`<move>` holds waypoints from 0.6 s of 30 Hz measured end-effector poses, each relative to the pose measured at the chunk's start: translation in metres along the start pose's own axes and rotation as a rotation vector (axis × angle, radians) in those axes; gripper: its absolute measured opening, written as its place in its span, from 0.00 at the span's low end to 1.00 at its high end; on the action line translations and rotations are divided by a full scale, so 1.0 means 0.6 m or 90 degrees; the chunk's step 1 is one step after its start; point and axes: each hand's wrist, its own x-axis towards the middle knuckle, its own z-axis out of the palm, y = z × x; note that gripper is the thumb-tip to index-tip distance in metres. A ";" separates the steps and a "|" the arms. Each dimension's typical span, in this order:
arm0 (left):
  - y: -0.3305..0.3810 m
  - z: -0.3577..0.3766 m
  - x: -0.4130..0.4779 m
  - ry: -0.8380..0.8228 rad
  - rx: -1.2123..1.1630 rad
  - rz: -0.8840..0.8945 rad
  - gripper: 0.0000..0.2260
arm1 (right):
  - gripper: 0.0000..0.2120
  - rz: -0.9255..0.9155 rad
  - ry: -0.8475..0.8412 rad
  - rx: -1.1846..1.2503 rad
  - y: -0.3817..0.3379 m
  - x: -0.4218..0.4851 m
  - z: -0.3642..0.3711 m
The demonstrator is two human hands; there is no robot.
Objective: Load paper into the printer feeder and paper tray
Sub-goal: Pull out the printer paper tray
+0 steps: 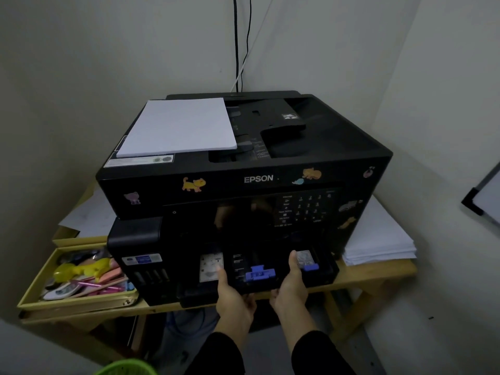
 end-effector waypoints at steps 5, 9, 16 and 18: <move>0.001 -0.001 -0.039 -0.001 -0.020 -0.038 0.19 | 0.30 -0.012 0.034 -0.038 0.002 -0.021 -0.019; -0.001 0.021 -0.064 0.188 0.192 0.042 0.36 | 0.39 -0.121 0.223 -0.250 -0.011 -0.041 -0.018; -0.026 0.012 -0.069 0.249 0.772 0.584 0.46 | 0.38 -0.601 0.194 -0.752 0.007 -0.058 -0.016; -0.016 0.006 -0.052 0.207 0.882 0.640 0.42 | 0.33 -0.649 0.147 -0.879 0.005 -0.050 -0.015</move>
